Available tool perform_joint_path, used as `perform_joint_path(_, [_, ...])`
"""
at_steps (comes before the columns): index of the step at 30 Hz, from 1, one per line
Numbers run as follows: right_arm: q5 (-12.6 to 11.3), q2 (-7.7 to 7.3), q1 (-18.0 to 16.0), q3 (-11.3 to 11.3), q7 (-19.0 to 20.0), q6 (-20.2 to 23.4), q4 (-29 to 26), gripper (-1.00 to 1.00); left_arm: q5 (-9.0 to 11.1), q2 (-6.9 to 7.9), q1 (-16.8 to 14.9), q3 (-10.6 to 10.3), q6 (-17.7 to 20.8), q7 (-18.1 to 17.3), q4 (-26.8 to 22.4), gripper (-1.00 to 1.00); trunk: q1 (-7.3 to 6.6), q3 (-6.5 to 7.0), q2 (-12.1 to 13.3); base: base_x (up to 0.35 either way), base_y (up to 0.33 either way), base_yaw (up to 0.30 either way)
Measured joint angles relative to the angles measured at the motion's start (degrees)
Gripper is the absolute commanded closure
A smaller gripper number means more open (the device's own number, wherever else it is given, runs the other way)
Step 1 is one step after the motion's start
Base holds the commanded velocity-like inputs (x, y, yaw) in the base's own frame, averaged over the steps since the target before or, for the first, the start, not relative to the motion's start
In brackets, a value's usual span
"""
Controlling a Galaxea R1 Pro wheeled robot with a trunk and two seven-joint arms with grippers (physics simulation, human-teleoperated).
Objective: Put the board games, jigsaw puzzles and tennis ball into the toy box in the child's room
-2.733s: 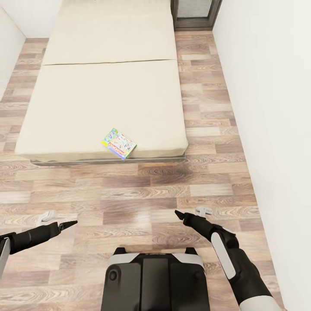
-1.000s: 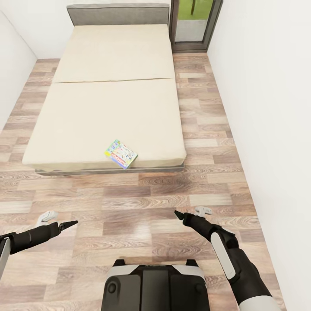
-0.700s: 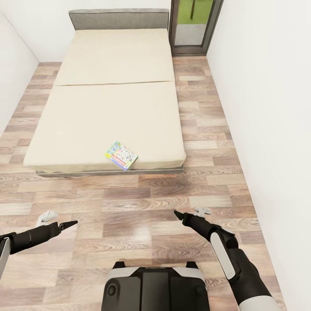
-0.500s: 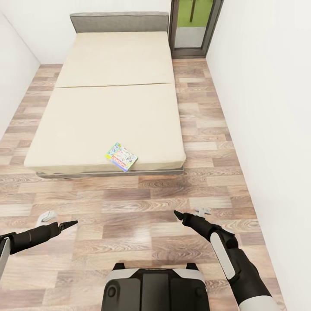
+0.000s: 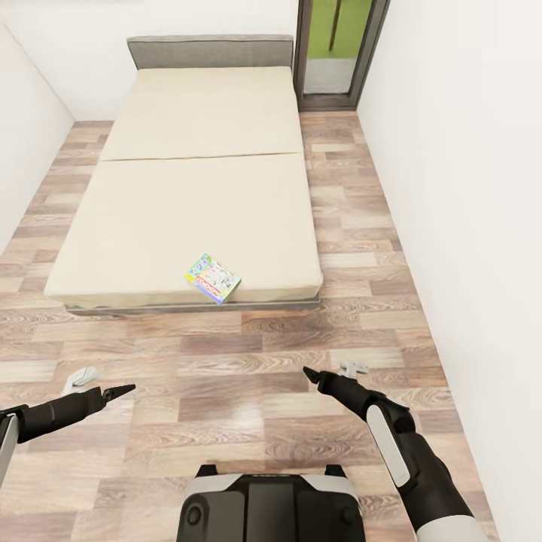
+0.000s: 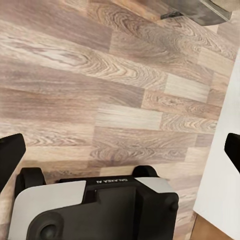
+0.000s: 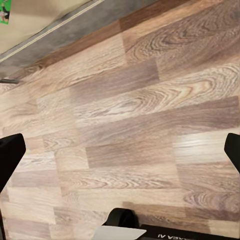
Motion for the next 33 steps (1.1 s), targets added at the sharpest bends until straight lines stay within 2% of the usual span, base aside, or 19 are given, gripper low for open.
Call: perform_joint_path(33, [0.0,0.0,0.0,0.1,0.0,-0.2,0.0,-1.0,0.0,0.0,0.0,0.0,0.0,0.0,0.0,-1.0,0.0,3.15,0.0,0.0,0.0,0.0])
